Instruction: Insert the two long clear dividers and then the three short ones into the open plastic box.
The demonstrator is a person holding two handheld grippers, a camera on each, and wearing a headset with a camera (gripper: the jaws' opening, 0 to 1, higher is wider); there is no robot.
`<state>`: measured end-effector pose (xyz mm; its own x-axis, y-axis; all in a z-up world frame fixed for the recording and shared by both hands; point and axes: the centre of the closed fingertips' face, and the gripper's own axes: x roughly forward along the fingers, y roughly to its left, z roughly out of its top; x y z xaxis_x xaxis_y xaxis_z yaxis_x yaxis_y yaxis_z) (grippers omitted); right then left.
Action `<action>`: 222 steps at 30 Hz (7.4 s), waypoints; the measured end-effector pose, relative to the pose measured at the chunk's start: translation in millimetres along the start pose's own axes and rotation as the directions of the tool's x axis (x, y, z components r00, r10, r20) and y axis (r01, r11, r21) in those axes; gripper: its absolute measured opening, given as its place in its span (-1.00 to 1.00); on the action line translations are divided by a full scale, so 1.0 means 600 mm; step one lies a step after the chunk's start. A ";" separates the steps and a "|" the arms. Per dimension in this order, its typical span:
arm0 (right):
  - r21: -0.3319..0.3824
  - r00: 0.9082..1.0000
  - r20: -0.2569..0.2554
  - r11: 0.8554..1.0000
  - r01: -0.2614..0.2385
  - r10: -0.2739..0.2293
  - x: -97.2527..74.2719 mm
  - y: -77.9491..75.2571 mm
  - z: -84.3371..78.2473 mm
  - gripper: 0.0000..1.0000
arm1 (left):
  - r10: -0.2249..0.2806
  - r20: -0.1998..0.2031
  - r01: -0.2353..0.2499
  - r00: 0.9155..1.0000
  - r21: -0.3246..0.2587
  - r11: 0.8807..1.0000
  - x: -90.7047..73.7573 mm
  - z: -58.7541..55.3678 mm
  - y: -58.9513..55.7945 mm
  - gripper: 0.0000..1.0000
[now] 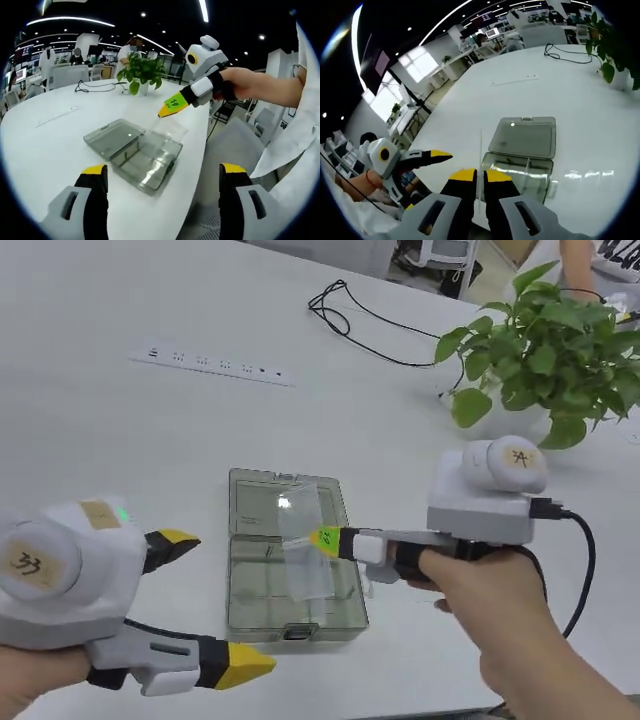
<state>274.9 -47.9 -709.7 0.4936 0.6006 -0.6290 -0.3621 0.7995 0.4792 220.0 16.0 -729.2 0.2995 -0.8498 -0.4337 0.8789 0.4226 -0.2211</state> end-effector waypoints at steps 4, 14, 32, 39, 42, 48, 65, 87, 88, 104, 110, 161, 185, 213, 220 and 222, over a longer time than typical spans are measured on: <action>0.022 0.997 -0.037 0.997 0.069 -0.068 0.013 -0.011 -0.015 -0.87 | -0.032 -0.024 0.032 0.999 0.035 0.999 -0.002 -0.015 0.006 0.98; 0.087 0.983 -0.107 0.983 0.162 -0.152 0.031 -0.023 -0.030 -0.87 | -0.068 -0.031 0.070 0.997 0.064 0.995 -0.010 -0.029 0.021 1.00; 0.190 0.961 -0.194 0.954 0.232 -0.195 0.058 -0.047 -0.058 -0.87 | -0.099 -0.005 0.099 0.995 0.048 0.994 -0.006 -0.031 0.036 0.97; 0.184 0.953 -0.219 0.951 0.249 -0.208 0.069 -0.059 -0.067 -0.87 | -0.103 -0.004 0.103 0.995 0.040 0.994 -0.004 -0.031 0.038 0.96; 0.183 0.952 -0.225 0.950 0.253 -0.210 0.071 -0.061 -0.071 -0.87 | -0.105 -0.003 0.105 0.994 0.037 0.994 -0.003 -0.032 0.038 0.96; 0.170 0.947 -0.241 0.951 0.256 -0.212 0.076 -0.065 -0.077 -0.87 | -0.105 0.001 0.105 0.994 0.027 0.994 -0.002 -0.032 0.037 0.96; 0.128 0.938 -0.263 0.956 0.264 -0.223 0.086 -0.068 -0.080 -0.87 | -0.103 -0.001 0.103 0.995 0.015 0.995 -0.002 -0.035 0.039 0.95; 0.080 0.934 -0.272 0.962 0.262 -0.232 0.093 -0.064 -0.077 -0.87 | -0.106 -0.002 0.106 0.994 0.011 0.994 -0.005 -0.035 0.045 0.95; 0.074 0.933 -0.273 0.962 0.261 -0.233 0.093 -0.063 -0.076 -0.87 | -0.105 -0.002 0.105 0.995 0.011 0.994 -0.006 -0.034 0.045 0.95; -0.104 0.909 -0.297 0.956 0.273 -0.292 0.100 -0.057 -0.078 -0.86 | -0.106 -0.007 0.106 0.994 0.013 0.994 -0.004 -0.034 0.046 0.95; -0.104 0.917 -0.302 0.965 0.240 -0.260 0.111 -0.053 -0.084 -0.85 | -0.109 -0.012 0.109 0.994 0.017 0.994 -0.002 -0.033 0.045 0.96; -0.010 0.987 -0.139 0.996 -0.086 0.084 0.057 -0.031 -0.036 -0.59 | 0.087 0.008 -0.087 0.996 -0.031 0.996 -0.013 0.025 0.018 0.97; -0.392 0.956 -0.223 0.880 -0.269 0.193 -0.068 -0.075 -0.033 -0.02 | 0.158 0.024 -0.157 0.987 -0.055 0.986 -0.017 0.032 -0.004 1.00; -0.740 0.876 -0.474 0.581 -0.340 -0.090 -0.010 -0.279 -0.089 0.00 | 0.081 0.010 -0.080 0.997 -0.092 0.993 -0.001 0.028 0.033 1.00; -0.775 0.835 -0.528 0.491 -0.399 -0.156 0.006 -0.301 -0.109 -0.07 | 0.070 0.011 -0.068 0.998 -0.100 0.993 0.009 0.030 0.037 1.00; -0.783 0.826 -0.535 0.471 -0.407 -0.175 0.008 -0.307 -0.113 -0.09 | 0.067 0.013 -0.066 0.998 -0.104 0.992 0.010 0.031 0.038 1.00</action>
<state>290.2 -191.8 -842.8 0.0482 0.3610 -0.9313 -0.9902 0.1395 0.0028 248.9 15.1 -720.7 0.3630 -0.8236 -0.4358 0.8142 0.5078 -0.2814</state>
